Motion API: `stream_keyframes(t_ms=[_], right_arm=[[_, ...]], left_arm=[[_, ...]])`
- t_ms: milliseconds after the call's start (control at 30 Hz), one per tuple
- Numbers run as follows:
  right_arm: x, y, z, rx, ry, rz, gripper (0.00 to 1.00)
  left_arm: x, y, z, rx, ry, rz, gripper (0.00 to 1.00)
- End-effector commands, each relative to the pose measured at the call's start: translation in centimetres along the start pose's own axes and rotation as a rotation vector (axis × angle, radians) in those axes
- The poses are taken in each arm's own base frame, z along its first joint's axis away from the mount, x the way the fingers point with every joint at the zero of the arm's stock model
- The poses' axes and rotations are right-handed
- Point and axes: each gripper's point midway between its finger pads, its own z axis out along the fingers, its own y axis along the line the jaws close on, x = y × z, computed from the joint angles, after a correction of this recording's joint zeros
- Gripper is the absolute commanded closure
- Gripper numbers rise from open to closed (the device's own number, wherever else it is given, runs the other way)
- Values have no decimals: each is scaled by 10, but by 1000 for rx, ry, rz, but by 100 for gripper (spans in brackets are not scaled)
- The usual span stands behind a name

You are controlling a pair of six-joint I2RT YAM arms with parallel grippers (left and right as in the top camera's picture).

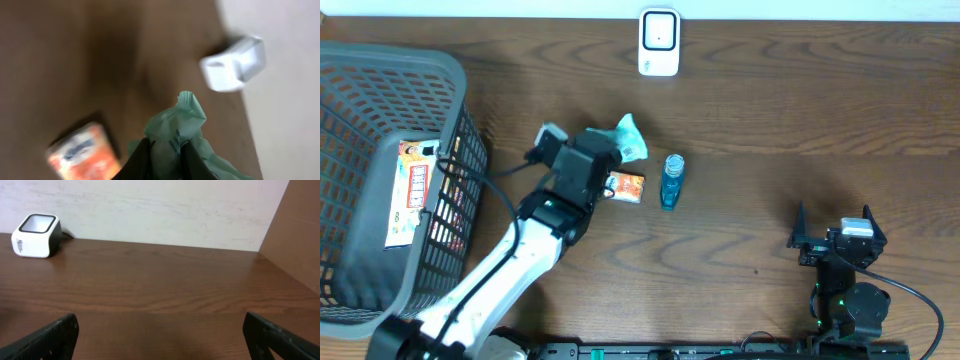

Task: Scan the item barcode
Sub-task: 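Carry the green wipes pack with the left gripper and set it beside the Kleenex pack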

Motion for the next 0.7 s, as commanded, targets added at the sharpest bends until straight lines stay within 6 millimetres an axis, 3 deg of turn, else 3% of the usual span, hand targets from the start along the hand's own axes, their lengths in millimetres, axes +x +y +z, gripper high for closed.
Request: stream_keyframes(t_ms=[0,200,467,667], right_arm=[[1,-2,0,11,2,-11,1],[1,-2,0,11,2,-10,1],[1,-2,0,11,2,-11,1],[1,-2,0,11,2,-10,1]], left_arm=[[6,17,16,-91,-6,-247,93],[2,53,39,-212,-50,-308,93],[-42,90,36,-339,-183,-385,93],[-33,102,40,-388,-165,-366,93]])
